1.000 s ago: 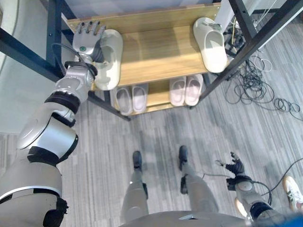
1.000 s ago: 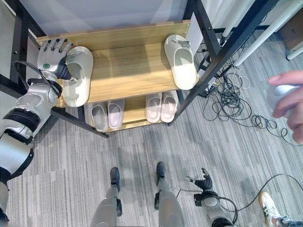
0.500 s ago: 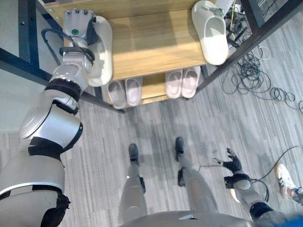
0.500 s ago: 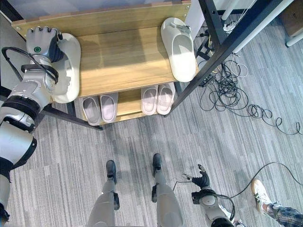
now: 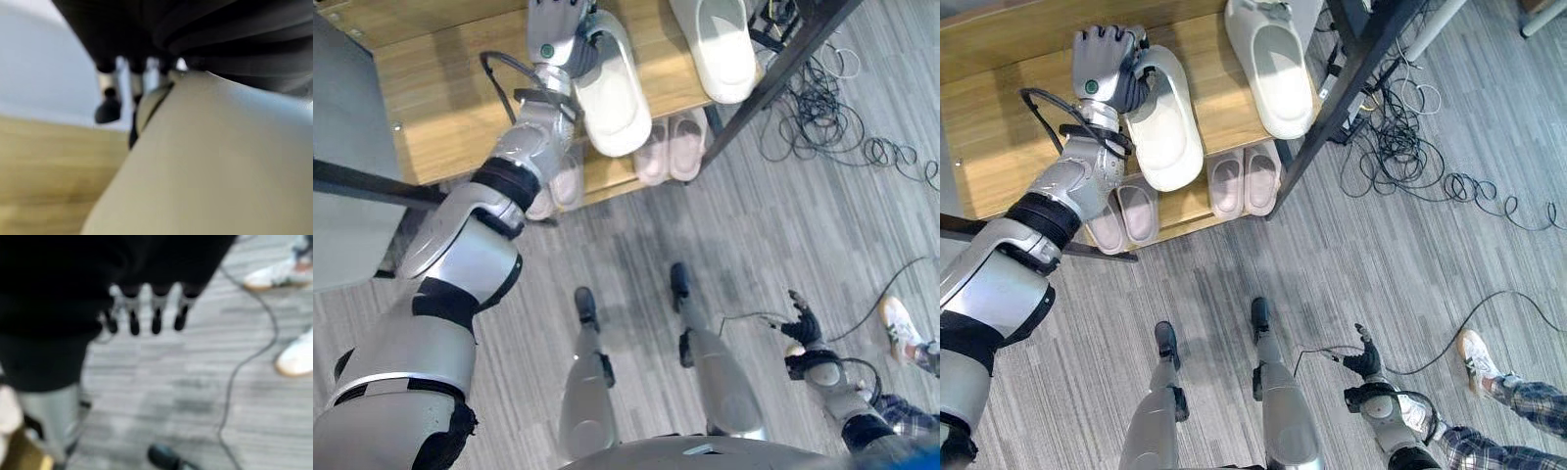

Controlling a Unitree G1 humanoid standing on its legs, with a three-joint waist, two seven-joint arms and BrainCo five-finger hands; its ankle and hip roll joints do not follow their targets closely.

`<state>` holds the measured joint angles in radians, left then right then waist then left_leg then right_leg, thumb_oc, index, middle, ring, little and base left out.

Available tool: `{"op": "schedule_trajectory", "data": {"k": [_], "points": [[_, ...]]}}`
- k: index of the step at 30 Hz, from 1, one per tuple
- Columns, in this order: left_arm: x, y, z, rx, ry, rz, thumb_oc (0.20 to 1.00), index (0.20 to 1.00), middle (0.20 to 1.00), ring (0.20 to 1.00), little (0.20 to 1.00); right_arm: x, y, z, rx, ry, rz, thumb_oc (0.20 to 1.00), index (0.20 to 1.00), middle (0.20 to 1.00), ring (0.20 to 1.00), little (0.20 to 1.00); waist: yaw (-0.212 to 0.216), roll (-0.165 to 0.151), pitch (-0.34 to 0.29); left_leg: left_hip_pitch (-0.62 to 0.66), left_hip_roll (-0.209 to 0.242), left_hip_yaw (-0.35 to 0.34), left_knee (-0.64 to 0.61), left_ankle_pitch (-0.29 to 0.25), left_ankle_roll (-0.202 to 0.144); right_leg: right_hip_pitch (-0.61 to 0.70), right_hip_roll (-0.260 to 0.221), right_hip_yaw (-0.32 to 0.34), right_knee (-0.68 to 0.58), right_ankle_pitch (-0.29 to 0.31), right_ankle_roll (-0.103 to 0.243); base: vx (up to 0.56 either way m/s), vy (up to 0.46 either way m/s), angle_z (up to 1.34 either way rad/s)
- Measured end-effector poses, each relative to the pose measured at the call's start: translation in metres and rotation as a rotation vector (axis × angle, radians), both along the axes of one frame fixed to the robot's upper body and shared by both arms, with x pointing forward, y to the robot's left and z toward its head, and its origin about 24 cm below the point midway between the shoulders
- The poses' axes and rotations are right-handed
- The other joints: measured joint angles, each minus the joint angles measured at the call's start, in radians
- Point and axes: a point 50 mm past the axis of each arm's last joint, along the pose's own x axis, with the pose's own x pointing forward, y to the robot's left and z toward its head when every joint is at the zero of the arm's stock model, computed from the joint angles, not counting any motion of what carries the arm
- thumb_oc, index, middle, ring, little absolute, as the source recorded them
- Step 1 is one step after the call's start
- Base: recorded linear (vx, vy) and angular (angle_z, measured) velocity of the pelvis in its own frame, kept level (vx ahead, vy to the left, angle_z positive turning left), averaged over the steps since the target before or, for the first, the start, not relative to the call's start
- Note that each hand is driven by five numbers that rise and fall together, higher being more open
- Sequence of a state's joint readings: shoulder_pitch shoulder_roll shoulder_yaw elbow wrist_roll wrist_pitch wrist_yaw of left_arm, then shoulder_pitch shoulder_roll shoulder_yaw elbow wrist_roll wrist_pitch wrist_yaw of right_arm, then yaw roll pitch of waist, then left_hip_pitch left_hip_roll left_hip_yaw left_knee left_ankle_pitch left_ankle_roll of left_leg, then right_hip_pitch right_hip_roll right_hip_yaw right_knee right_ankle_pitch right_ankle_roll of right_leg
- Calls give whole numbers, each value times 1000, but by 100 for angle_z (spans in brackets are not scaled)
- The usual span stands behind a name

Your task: Arrange the slippers neatly on the shoe rack.

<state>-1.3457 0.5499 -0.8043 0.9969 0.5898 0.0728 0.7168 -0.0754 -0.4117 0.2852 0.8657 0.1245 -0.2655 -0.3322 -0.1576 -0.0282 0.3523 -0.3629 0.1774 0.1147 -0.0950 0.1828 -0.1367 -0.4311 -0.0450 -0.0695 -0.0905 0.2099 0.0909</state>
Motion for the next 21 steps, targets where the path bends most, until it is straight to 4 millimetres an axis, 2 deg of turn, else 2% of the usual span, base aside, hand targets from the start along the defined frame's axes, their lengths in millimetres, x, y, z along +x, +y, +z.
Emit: {"op": "schedule_trajectory", "data": {"k": [4, 7, 8, 10, 13, 15, 21], "points": [[5, -1, 10, -7, -3, 71, 200, 200, 200, 200, 200, -1, -8, 0, -19, 8, -27, 1000, 1000, 1000, 1000, 1000, -12, 4, 1, 1, 8, 17, 0, -1, -1, -9, 9, 14, 0, 4, -5, 6, -55, -14], [6, 5, 20, 108, -13, 135, 200, 200, 200, 200, 200, -1, -27, 8, -78, 6, -32, 1000, 1000, 1000, 1000, 1000, -18, 6, -1, -4, 7, 36, 0, -2, -2, -23, 10, 31, 0, 10, -12, 4, -52, -13], [6, 7, 20, 83, -9, 141, 200, 200, 200, 200, 200, -5, -30, 6, -84, 11, -38, 1000, 1000, 1000, 1000, 1000, -15, 7, -2, -5, 8, 38, 0, -2, -2, -26, 11, 33, 0, 12, -14, -16, -50, -8], [7, -4, 16, -24, 0, 118, 200, 200, 200, 200, 200, -18, -28, -7, -86, 78, -45, 1000, 1000, 1000, 1000, 1000, -15, 6, -5, -7, 7, 37, 0, -2, -2, -28, 10, 31, 2, 13, -15, 0, 0, 0], [8, 4, 19, 62, 1, 177, 200, 200, 200, 200, 200, -4, -19, -3, -82, 54, -21, 1000, 1000, 1000, 1000, 1000, -31, 7, -31, -27, -1, 44, -4, -4, 2, -59, 4, 45, 9, 14, -15, -5, 5, -6], [7, 5, 25, 56, -16, 180, 200, 200, 200, 200, 200, 3, -15, 1, -72, 18, -9, 1000, 1000, 1000, 1000, 1000, -28, 7, -41, -47, -2, 50, 0, -1, 5, -85, 4, 53, 13, 26, -16, -9, 2, -8], [7, 7, 25, 44, -13, 187, 200, 200, 200, 200, 200, -3, -15, -4, -71, 45, -19, 1000, 1000, 1000, 1000, 1000, -32, 7, -41, -45, -3, 54, -1, -2, 6, -86, 3, 57, 18, 26, -15, -1, 0, -1]]}}
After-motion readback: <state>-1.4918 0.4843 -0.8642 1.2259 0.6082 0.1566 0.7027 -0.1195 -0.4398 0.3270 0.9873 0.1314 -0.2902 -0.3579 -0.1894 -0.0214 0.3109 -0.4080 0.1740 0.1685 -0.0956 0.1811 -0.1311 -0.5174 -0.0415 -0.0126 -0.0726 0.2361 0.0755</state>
